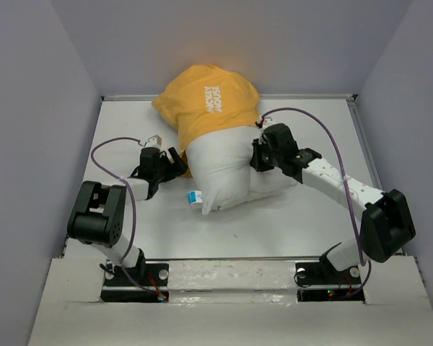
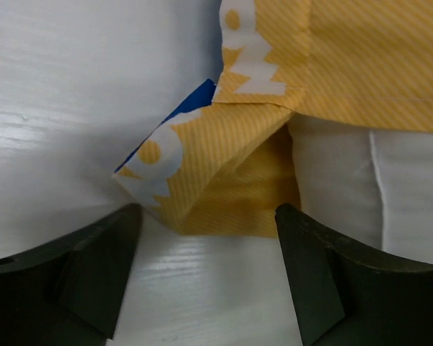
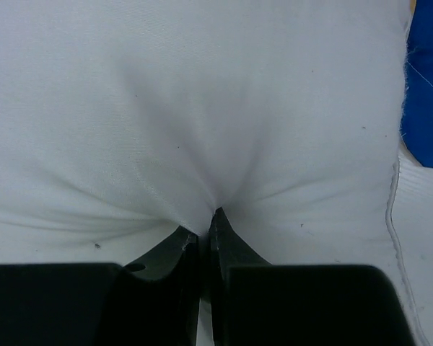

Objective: Put the pillow into the pillowcase

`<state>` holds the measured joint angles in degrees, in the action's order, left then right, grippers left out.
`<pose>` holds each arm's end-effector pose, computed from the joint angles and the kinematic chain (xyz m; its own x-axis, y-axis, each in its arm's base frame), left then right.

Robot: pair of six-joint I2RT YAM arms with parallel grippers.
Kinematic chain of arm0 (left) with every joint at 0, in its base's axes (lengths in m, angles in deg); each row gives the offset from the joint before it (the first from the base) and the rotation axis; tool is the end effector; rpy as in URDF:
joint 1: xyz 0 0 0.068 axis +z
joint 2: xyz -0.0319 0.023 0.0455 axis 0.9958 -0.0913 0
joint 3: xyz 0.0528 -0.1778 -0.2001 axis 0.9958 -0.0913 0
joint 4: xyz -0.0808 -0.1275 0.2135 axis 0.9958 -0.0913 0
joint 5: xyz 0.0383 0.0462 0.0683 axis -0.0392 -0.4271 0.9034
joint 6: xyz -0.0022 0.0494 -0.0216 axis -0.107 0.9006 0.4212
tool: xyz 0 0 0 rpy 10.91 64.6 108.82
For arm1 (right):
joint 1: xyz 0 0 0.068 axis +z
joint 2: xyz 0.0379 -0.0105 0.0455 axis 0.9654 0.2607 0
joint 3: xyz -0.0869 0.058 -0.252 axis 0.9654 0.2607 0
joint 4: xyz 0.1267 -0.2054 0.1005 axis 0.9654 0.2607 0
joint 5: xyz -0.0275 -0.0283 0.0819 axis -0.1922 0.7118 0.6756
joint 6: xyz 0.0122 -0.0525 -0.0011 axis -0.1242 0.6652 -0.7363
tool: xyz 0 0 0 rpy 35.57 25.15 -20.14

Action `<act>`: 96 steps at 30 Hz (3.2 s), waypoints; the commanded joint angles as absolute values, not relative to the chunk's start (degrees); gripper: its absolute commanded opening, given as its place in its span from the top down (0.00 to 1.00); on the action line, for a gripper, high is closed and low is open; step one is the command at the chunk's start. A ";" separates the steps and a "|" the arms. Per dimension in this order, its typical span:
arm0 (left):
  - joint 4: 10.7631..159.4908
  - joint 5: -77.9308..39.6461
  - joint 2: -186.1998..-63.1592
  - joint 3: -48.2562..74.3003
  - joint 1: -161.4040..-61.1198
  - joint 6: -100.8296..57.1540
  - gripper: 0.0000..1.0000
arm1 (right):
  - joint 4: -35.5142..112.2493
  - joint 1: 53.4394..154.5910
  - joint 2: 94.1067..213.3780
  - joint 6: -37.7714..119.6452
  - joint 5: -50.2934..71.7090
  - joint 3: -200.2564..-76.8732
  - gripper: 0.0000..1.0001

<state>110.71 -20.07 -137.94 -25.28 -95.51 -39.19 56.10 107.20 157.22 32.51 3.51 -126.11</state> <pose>0.2949 -0.0618 0.1620 -0.5485 -0.3820 -0.7438 0.0667 0.8667 -0.4943 0.2782 0.1762 0.2728 -0.6628 -0.1081 -0.7409 -0.3786 0.9021 0.2071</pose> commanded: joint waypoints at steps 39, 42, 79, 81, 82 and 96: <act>102.01 -38.13 -127.67 -15.29 -72.81 -44.63 1.00 | 38.48 102.67 149.72 34.03 14.76 -119.27 1.00; 101.13 -39.27 -128.98 -14.33 -72.81 -44.10 1.00 | 33.20 102.66 158.33 35.88 15.98 -119.09 0.99; 93.92 -38.56 -135.41 -6.59 -72.37 -37.59 1.00 | 21.69 97.48 156.60 17.53 7.80 -104.51 0.79; 94.18 -38.92 -134.62 -7.46 -72.37 -37.94 1.00 | 21.95 97.48 157.47 15.67 7.81 -101.87 0.50; 94.45 -39.61 -134.27 -7.82 -72.37 -38.20 1.00 | 22.65 96.87 158.09 15.41 7.12 -101.61 0.42; 96.20 -40.50 -130.66 -11.07 -74.65 -40.05 1.00 | 31.78 97.39 159.83 30.86 22.22 -110.64 0.15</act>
<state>92.19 -39.31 -135.64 -10.99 -74.02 -39.05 28.36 96.43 155.25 24.27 16.41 -106.61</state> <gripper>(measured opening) 0.049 0.840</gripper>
